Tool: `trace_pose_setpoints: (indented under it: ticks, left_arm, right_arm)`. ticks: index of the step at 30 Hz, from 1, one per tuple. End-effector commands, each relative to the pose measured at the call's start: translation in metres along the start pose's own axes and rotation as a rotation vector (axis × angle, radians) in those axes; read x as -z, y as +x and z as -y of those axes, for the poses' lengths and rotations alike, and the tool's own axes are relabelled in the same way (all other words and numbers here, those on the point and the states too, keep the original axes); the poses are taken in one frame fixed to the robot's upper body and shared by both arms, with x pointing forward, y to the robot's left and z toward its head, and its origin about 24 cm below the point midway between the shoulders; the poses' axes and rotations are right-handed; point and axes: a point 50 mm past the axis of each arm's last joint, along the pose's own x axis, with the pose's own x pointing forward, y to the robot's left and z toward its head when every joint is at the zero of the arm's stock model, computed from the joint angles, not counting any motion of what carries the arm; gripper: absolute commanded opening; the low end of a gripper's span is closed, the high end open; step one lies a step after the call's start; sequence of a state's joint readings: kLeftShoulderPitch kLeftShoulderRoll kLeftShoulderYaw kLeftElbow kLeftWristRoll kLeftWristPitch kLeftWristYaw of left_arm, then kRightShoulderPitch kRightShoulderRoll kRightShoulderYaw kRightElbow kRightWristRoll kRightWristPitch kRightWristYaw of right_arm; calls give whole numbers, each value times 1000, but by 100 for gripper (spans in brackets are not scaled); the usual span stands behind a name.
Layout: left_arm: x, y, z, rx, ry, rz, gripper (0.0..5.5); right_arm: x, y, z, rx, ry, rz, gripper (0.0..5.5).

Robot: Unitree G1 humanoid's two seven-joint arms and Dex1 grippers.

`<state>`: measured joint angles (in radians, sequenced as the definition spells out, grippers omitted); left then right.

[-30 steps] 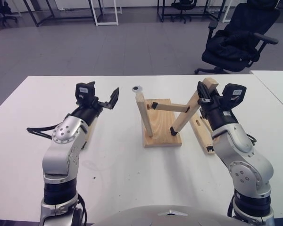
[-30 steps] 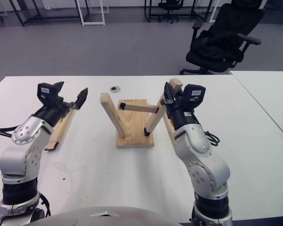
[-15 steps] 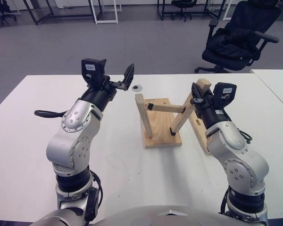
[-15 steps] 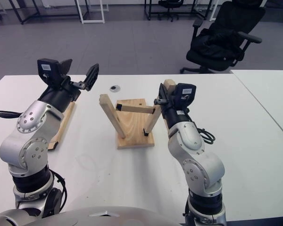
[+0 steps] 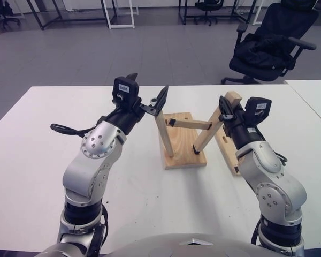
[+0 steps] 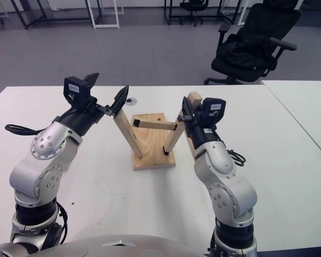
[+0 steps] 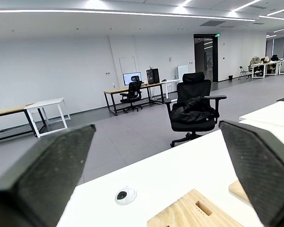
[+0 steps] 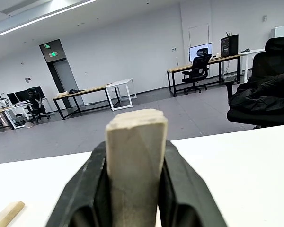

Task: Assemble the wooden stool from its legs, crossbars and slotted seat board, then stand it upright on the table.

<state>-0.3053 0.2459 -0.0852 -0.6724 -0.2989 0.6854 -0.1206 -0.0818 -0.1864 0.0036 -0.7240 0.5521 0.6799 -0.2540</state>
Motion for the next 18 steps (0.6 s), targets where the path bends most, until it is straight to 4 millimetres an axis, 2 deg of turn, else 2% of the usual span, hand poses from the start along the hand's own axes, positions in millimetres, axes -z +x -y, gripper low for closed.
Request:
trace_pose_setpoints:
  ticks: [1,8,13,18]
  left_arm:
    - [48,-4,-3,-41,-30,-232,482]
    - [62,1,-7,-77,-48,-259,482]
    - [67,2,2,-50,-53,-266,482]
    - [76,-2,2,-60,-56,-288,482]
  right_arm:
    - [72,-21,25,86,-54,-420,100]
    - [79,-26,27,92,-46,-448,100]
    - [84,-29,30,76,-45,-450,101]
    - [90,-35,33,56,-67,-484,101]
